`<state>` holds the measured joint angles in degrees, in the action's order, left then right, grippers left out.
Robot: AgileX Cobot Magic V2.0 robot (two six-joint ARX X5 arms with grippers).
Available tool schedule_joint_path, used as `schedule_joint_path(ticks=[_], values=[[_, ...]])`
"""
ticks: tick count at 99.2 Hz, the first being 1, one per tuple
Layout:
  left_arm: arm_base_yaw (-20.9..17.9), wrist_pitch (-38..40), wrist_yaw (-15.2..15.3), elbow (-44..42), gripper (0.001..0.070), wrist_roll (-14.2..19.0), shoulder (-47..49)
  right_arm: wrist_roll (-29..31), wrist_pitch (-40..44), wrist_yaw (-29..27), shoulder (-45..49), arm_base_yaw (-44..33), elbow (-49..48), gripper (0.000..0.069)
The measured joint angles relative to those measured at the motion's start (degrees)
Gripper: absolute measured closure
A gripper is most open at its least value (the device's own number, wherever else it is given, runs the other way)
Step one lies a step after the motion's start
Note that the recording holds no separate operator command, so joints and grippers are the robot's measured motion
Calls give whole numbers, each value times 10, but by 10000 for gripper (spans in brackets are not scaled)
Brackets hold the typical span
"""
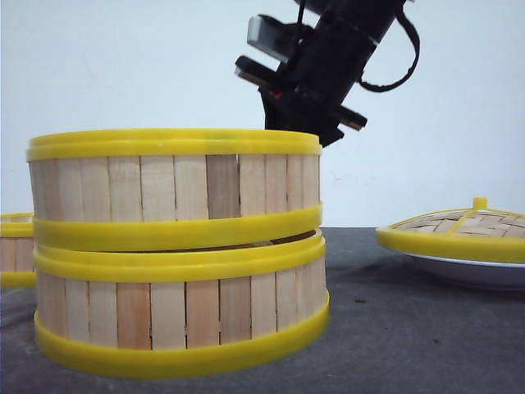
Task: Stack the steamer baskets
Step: 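Lift the basket with the right gripper and set it on the nearest basket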
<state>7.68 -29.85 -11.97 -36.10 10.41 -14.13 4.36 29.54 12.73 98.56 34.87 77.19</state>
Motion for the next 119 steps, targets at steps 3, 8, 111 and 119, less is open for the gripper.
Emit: schedule_joint_path(ticks=[3,8,111,119], values=[[0,0,0,0,316,-2,0,1,0,1,2,0,0,637],[0,0,0,0,316,-3,0,2,2,2,4,0,0,637],[0,-16,14,0,316,-18,0,-1,15,-34,-26,-6,0,320],[0,-35,33,0,316,-18,-4,-2,14,-35,-80,-8,0,319]])
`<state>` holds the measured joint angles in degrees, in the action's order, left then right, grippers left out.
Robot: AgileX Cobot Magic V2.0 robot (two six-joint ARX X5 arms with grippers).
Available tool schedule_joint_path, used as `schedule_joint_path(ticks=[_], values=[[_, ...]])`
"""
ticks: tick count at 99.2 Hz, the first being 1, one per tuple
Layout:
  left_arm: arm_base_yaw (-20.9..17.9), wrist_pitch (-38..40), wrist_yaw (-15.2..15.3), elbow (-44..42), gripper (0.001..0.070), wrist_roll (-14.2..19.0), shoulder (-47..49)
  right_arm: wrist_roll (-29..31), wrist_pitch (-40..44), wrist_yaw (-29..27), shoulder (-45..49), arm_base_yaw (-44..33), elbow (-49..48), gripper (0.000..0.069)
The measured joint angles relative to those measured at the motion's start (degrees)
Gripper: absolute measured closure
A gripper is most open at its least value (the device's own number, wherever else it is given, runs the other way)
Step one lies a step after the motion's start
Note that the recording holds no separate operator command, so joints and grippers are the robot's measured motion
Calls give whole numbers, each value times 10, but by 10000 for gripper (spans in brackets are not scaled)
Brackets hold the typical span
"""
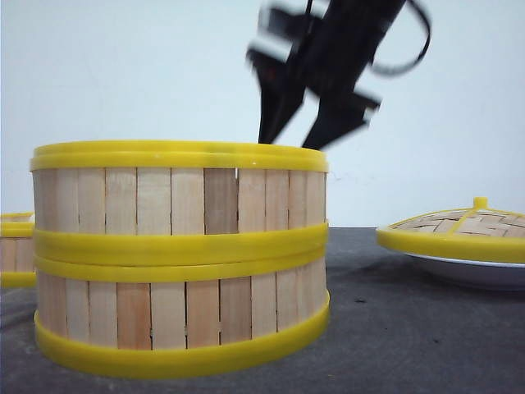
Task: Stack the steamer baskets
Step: 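Lift the basket with the right gripper and set it on the nearest basket, then reach the left gripper to the rim of the basket with one bun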
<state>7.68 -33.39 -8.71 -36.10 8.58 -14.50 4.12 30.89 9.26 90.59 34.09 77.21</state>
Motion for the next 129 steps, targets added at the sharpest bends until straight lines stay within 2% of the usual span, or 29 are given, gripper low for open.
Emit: schedule_joint_path(ticks=[28,51,63,73,103,129], values=[[0,-16,6,0,312,0,-31,-14,14,-11,-215,12,0,319],[-1,27,78,-3,308,11,-108,-13,71,-80,-339,43,2,319],[-14,53,114,-24,308,13,-190,-9,119,-92,-377,62,2,319],[-33,70,131,-68,308,13,-277,-4,154,-93,-401,78,2,319],[-97,88,133,-193,308,30,-537,24,177,-95,-470,104,2,319],[-122,99,133,-208,313,42,-642,37,181,-108,-502,104,2,319]])
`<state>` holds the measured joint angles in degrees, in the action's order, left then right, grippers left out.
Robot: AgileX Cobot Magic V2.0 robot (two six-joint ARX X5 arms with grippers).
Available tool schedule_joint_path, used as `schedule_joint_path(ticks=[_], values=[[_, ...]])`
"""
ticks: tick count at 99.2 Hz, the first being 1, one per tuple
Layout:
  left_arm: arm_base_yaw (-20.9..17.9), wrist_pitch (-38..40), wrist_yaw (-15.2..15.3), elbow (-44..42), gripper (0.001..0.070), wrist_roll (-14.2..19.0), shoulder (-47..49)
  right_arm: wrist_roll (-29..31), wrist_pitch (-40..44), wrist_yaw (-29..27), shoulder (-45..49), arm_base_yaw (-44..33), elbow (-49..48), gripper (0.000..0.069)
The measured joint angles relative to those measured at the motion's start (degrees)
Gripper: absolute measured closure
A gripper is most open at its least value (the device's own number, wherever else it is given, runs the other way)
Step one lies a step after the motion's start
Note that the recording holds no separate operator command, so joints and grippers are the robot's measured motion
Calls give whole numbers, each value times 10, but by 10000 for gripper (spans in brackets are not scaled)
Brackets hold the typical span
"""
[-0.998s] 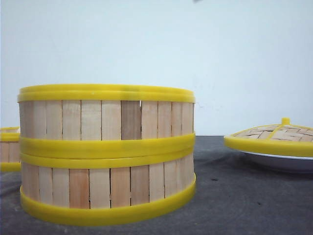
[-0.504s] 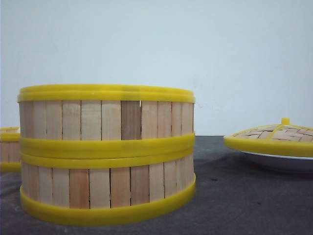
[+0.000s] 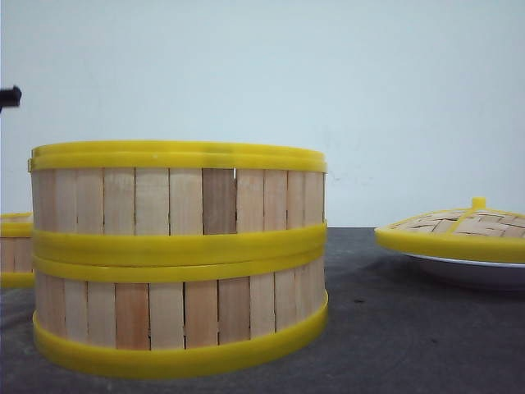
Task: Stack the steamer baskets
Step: 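Reach the left gripper to the rim of the basket with one bun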
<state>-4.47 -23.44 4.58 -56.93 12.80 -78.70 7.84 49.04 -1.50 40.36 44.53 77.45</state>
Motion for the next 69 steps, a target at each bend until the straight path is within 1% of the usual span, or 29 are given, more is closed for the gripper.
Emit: schedule_joint_path(ticks=[21,56,63,69], values=[[-4,16,0,0,313,5,-57,2,11,0,0,0,0,319],[-4,33,0,0,318,21,-118,5,11,0,0,0,0,319],[-4,36,0,0,353,24,-122,5,12,-1,0,0,0,319],[-4,43,-1,0,433,28,-122,6,12,-7,0,0,0,319]])
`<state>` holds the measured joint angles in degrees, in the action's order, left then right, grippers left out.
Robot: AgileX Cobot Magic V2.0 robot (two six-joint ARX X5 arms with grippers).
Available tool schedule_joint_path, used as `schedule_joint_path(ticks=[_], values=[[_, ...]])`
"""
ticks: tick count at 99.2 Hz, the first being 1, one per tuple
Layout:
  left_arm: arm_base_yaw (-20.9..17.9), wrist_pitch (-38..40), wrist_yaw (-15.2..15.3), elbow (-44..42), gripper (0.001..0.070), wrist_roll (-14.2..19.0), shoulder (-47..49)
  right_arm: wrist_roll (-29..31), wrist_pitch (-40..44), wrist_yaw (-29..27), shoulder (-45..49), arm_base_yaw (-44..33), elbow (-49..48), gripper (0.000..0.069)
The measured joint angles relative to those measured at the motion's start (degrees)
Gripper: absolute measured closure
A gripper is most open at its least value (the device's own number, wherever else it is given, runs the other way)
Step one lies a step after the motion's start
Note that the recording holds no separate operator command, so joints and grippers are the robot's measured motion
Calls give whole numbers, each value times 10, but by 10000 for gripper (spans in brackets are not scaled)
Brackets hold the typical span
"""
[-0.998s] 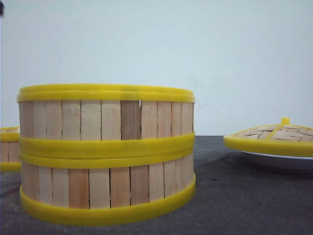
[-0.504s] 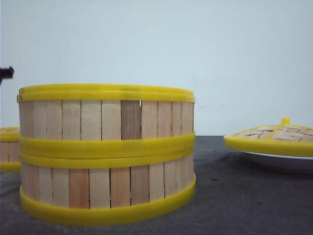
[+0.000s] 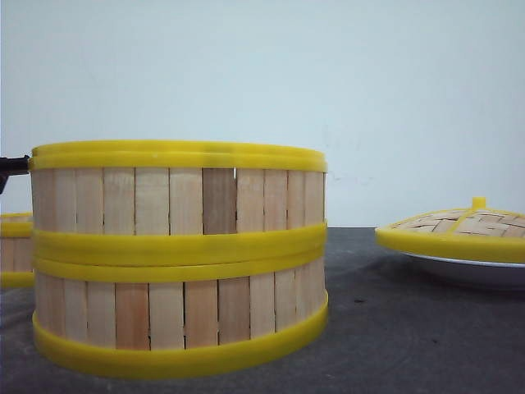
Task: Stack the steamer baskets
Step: 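Reach the left gripper to the rim of the basket with one bun, then lift the one-bun basket with the left gripper onto the two-basket stack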
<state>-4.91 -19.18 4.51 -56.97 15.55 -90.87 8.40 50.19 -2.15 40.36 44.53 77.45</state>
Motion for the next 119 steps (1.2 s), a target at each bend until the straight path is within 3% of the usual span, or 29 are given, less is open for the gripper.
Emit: schedule_joint_path(ticks=[14,31,54,79,108,119], values=[[2,4,-3,-1,605,5,0,0,0,-16,0,0,0,319],[1,4,1,-2,665,11,0,0,2,-24,0,0,0,319],[-3,4,-3,-2,678,11,0,3,5,-24,0,0,0,319],[-26,-44,-45,-28,680,10,0,9,15,-24,0,0,0,319],[-41,-151,-54,-167,680,-10,0,11,15,-24,0,0,0,319],[-41,-177,-76,-234,680,-13,7,13,15,-24,0,0,0,319]])
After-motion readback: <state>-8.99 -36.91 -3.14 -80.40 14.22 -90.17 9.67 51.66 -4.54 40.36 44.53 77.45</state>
